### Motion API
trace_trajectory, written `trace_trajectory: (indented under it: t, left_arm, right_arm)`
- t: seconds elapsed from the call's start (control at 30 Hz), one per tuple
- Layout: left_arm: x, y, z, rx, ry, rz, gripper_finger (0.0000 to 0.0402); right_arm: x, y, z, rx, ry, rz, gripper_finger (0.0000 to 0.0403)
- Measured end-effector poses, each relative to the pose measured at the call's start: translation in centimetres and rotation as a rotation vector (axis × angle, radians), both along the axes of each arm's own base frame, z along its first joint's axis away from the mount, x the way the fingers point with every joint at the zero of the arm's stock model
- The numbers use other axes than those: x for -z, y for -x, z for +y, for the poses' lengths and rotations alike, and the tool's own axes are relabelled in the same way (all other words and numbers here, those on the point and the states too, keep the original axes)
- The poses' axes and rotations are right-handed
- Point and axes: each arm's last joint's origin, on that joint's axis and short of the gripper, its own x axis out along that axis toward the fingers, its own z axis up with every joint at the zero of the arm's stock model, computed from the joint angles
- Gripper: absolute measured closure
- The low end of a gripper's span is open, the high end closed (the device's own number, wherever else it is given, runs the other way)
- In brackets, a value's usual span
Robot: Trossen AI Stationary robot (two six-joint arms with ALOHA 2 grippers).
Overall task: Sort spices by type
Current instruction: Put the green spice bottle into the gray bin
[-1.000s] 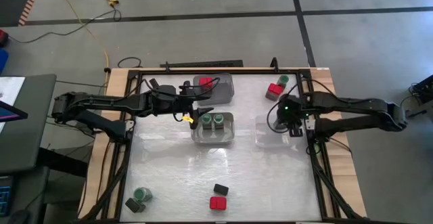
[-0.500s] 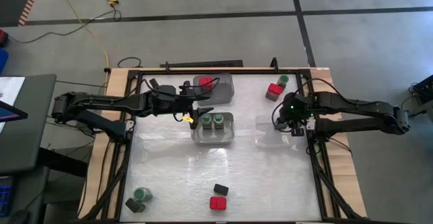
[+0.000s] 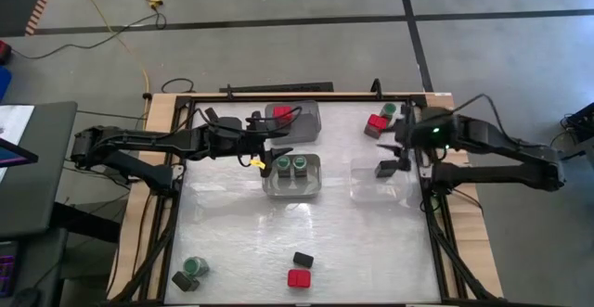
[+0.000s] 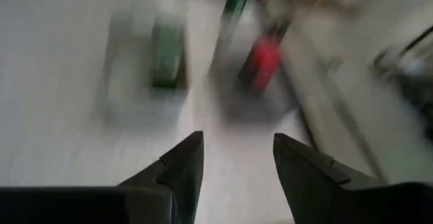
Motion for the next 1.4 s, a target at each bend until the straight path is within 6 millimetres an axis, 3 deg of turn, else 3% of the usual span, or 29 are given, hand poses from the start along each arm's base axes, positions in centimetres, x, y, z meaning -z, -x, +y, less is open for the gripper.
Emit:
trace_trajectory:
  t: [0.17,0.27,0.5,0.77,0.97,1.2,1.4]
  left_arm:
    - [0.0,0.0,0.0,0.001,-0.001,0.000,0.0180]
    - [0.0,0.0,0.0,0.001,-0.004,0.000,0.0180]
    - [0.3,0.1,0.1,-0.052,0.036,0.023,0.0163]
    - [1.3,0.4,0.1,-0.071,0.121,0.112,0.0059]
    - [1.8,0.5,-0.2,-0.068,0.128,0.160,0.0035]
    - [2.3,0.7,-0.7,0.007,0.046,0.253,0.0037]
    - [1.5,1.7,-2.9,0.057,0.067,0.451,0.0037]
  right_arm:
    - [-3.2,-1.3,-0.3,0.045,-0.059,-0.336,0.0196]
    - [-3.2,-2.4,-0.3,0.039,-0.110,-0.371,0.0196]
    - [-1.0,-6.1,1.1,0.057,-0.269,-0.261,0.0197]
    - [0.6,-9.2,4.3,0.158,-0.414,-0.150,0.0223]
    - [1.2,-10.0,6.5,0.299,-0.619,0.045,0.0255]
    - [4.2,-10.1,9.4,0.601,-0.763,0.304,0.0333]
    - [5.7,-10.0,13.5,0.626,-0.830,0.352,0.0370]
